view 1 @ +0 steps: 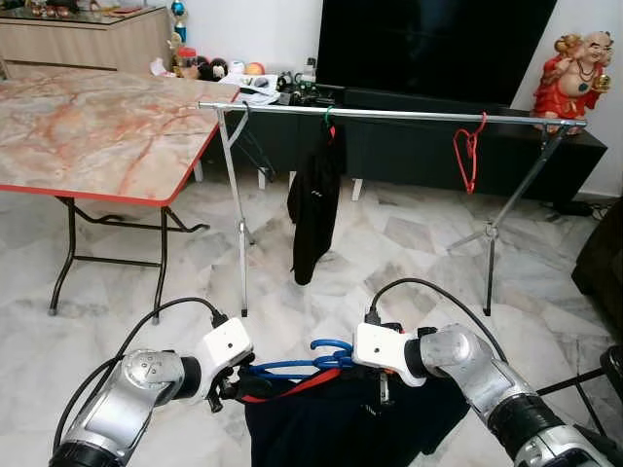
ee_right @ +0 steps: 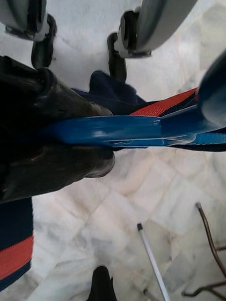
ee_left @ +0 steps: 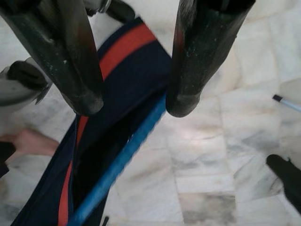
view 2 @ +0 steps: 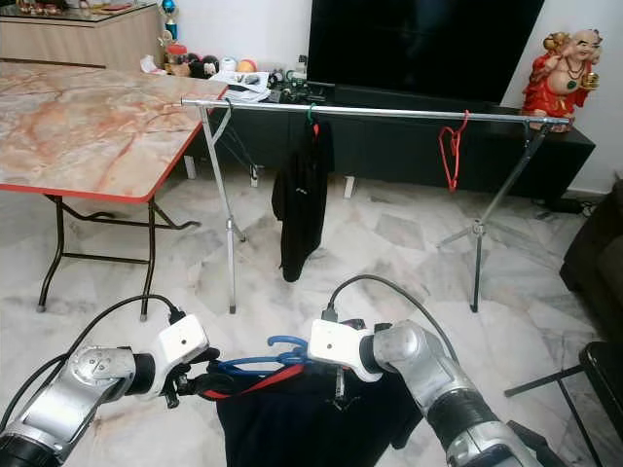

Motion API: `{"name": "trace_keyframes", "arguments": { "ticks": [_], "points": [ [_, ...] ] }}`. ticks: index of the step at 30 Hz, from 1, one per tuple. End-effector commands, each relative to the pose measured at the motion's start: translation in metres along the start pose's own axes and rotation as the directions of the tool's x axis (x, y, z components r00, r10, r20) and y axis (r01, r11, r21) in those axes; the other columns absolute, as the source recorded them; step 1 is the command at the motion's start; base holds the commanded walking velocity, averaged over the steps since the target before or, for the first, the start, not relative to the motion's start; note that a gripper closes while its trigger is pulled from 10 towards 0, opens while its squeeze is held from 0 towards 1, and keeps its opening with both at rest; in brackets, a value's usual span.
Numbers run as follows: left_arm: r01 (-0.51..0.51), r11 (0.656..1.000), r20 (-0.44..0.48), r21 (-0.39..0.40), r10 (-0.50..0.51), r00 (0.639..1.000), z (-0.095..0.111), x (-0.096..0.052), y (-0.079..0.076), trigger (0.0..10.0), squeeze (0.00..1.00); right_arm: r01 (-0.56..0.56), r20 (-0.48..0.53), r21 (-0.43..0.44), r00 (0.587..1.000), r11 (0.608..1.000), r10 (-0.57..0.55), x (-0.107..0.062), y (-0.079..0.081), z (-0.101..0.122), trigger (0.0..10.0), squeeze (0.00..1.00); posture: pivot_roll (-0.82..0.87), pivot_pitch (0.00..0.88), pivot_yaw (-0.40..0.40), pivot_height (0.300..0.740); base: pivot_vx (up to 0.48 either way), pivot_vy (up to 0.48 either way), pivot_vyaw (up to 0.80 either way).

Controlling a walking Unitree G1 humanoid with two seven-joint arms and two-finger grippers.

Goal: Hang hanger

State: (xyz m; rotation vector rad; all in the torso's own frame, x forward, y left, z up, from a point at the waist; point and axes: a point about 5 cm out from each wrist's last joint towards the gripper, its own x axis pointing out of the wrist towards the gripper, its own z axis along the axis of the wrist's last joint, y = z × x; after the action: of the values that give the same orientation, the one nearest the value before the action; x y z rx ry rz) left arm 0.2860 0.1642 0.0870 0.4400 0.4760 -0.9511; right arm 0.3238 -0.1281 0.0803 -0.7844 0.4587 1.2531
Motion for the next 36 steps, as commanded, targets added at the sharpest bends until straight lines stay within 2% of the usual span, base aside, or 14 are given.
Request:
{"name": "trace_keyframes", "arguments": {
  "ticks": [1,14,18,21,25,27,31,32,33,36],
  "points": [
    [0.026,1.0,0.026,0.018,-0.026,0.999,0.011,0.004,-0.003,10.0,0.0,-0.013,0.052,-0.041,0.999,0.999,0.015,0.003,0.0,0.013,10.0,0.0,0.19,0.0,-0.085,0.74,0.0,0.0,0.0],
    [0.037,0.999,-0.017,0.013,-0.037,0.999,0.005,0.002,-0.008,10.0,0.0,-0.036,0.095,-0.043,0.995,0.998,0.04,0.003,0.002,0.019,10.0,0.0,0.19,0.0,-0.088,0.74,0.0,0.0,0.0],
    [0.003,1.0,-0.082,0.03,0.0,0.997,-0.005,-0.003,-0.003,10.0,0.0,-0.031,0.095,-0.041,0.995,0.999,0.034,0.001,0.001,0.019,10.0,0.0,0.19,0.0,-0.089,0.74,0.0,0.0,0.0],
    [0.006,1.0,-0.08,0.028,-0.004,0.997,-0.005,-0.002,-0.003,10.0,0.0,-0.03,0.095,-0.04,0.995,0.999,0.034,0.001,0.001,0.019,10.0,0.0,0.19,0.0,-0.09,0.74,0.0,0.0,0.0],
    [0.059,0.998,-0.053,0.013,-0.058,0.997,0.001,0.005,-0.012,10.0,0.0,-0.013,0.119,-0.038,0.993,0.999,0.017,0.002,-0.001,0.024,10.0,0.0,0.19,0.0,-0.09,0.74,0.0,0.0,0.0],
    [0.056,0.998,-0.05,0.013,-0.055,0.997,0.002,0.006,-0.012,9.1,0.0,-0.014,0.129,-0.042,0.992,0.999,0.019,0.002,-0.001,0.026,10.0,0.0,0.19,0.0,-0.089,0.74,0.0,0.0,0.0],
    [0.083,0.997,-0.045,0.004,-0.083,0.996,0.003,0.008,-0.015,8.7,0.0,-0.023,0.147,-0.053,0.989,0.998,0.03,0.001,-0.001,0.029,10.0,0.0,0.19,0.0,-0.09,0.74,0.0,0.0,0.0],
    [0.09,0.996,-0.044,0.004,-0.09,0.995,0.003,0.009,-0.015,7.3,0.0,-0.027,0.154,-0.056,0.987,0.998,0.035,0.001,-0.001,0.031,10.0,0.0,0.19,0.0,-0.09,0.74,0.0,0.0,0.0],
    [0.086,0.996,-0.041,-0.002,-0.086,0.995,0.004,0.009,-0.015,0.0,0.0,-0.029,0.158,-0.057,0.987,0.998,0.038,0.001,-0.001,0.032,10.0,0.0,0.19,0.0,-0.09,0.74,0.0,0.0,0.0],
    [0.094,0.996,-0.039,-0.006,-0.095,0.995,0.004,0.009,-0.016,0.0,0.0,-0.03,0.16,-0.057,0.986,0.998,0.039,0.002,-0.001,0.032,10.0,0.0,0.19,0.0,-0.091,0.74,0.0,0.0,0.0]
  ]
}}
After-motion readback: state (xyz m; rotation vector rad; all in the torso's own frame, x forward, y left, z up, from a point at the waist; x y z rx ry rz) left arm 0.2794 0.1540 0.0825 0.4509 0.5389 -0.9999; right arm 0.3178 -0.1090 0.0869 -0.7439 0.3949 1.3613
